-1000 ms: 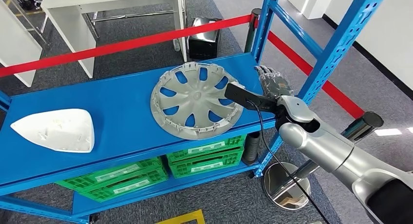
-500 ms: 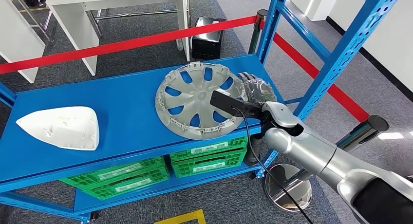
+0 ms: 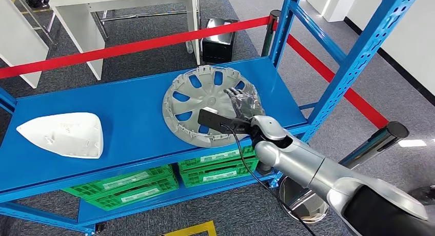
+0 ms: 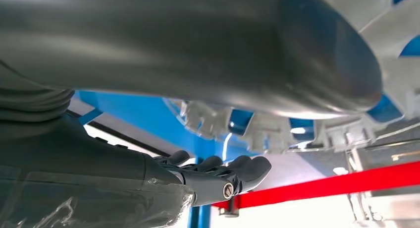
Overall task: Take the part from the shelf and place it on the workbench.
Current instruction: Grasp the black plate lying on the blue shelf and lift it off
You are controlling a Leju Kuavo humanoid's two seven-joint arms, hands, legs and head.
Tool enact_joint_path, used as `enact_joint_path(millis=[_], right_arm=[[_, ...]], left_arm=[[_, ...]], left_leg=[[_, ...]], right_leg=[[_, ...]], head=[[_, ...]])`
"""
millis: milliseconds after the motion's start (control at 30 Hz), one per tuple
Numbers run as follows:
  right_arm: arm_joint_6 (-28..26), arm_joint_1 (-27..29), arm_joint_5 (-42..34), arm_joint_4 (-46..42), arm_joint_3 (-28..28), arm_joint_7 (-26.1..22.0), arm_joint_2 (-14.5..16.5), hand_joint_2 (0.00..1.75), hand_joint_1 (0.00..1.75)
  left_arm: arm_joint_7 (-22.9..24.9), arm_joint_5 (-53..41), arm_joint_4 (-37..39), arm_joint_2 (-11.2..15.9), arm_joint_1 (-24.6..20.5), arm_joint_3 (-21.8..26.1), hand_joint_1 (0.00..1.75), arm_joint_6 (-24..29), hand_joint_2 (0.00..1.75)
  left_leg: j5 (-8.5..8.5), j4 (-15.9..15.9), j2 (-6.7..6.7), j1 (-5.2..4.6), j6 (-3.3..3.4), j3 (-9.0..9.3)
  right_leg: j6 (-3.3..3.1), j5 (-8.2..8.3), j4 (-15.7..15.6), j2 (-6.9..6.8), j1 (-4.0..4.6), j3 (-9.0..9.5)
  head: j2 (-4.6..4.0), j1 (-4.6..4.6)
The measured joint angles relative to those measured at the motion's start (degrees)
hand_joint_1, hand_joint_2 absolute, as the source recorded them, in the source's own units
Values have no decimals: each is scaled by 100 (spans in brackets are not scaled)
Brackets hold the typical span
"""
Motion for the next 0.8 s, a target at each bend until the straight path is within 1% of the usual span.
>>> enact_joint_path(millis=[233, 467, 800], right_arm=[[4, 3, -2, 380, 120, -168, 303, 0, 0], [50, 56, -69, 719, 196, -396, 525, 0, 0], [46, 177, -129, 1196, 270, -598, 817, 0, 0]], left_arm=[[0, -36, 0, 2, 7, 0, 0, 5, 0], [13, -109, 0, 2, 0, -1, 0, 4, 0], [15, -131, 0, 2, -4, 1, 0, 4, 0]], left_leg=[[0, 0, 0, 0, 0, 1], [1, 0, 0, 0, -1, 2], [1, 0, 2, 1, -1, 3]], right_leg=[[0, 0, 0, 0, 0, 0], [-1, 1, 0, 0, 0, 0], [-2, 1, 0, 2, 0, 0]], head=[[0, 1], [0, 1], [0, 1]])
